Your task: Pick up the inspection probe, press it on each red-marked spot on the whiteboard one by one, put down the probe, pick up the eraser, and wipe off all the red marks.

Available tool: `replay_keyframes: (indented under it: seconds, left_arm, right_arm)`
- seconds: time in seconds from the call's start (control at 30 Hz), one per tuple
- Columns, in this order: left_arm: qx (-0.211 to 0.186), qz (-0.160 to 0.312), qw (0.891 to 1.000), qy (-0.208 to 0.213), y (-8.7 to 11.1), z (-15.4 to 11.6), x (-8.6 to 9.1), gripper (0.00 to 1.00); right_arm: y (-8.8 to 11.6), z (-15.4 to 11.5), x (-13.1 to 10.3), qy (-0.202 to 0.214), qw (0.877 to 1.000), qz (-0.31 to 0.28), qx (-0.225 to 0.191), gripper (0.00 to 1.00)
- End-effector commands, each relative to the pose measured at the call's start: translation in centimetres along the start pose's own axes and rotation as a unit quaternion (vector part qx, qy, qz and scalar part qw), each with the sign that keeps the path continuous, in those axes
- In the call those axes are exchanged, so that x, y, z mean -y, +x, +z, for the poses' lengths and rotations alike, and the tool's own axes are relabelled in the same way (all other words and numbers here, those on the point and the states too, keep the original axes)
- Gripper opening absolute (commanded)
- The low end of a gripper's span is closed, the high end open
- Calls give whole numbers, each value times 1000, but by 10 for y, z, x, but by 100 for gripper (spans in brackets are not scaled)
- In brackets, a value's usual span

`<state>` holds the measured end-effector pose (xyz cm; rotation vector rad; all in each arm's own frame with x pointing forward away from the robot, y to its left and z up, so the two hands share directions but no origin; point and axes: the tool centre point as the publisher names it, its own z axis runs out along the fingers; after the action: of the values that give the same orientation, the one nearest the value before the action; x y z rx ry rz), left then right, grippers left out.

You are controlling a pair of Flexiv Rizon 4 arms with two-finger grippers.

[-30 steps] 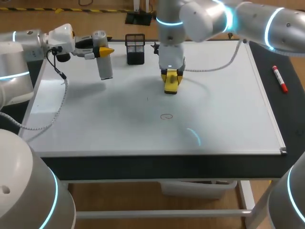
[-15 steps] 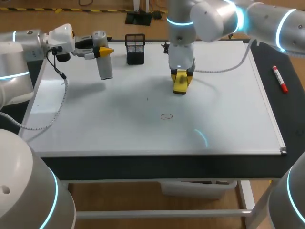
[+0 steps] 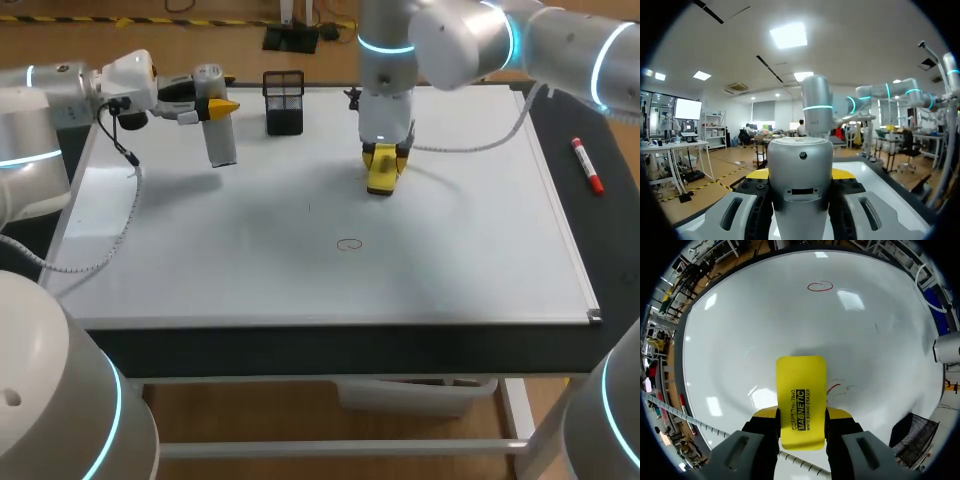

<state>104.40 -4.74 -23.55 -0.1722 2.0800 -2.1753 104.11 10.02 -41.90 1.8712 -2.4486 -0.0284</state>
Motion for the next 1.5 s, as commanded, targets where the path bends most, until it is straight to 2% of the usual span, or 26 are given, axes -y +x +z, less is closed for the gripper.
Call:
replay_keyframes:
  seconds: [0.03, 0.23, 0.4, 0.57, 1.07, 1.5]
  left_arm:
    - [2, 1, 1000, 0, 1, 0, 1, 0]
    - [2, 1, 1000, 0, 1, 0, 1, 0]
    - [2, 1, 1000, 0, 1, 0, 1, 0]
    - [2, 1, 1000, 0, 1, 0, 1, 0]
    - [2, 1, 1000, 0, 1, 0, 1, 0]
    - [2, 1, 1000, 0, 1, 0, 1, 0]
  right_arm:
    - [-5, -25, -9, 16, 1000, -15, 3, 0]
    - [-31, -30, -12, 21, 999, -44, 11, 0]
    - [-48, -15, -11, 5, 998, -66, 8, 0]
    - [-55, -5, -11, -2, 997, -76, 8, 0]
    - [-50, 11, -9, -14, 997, -74, 4, 0]
    - [-25, 18, -3, -16, 999, -43, 4, 0]
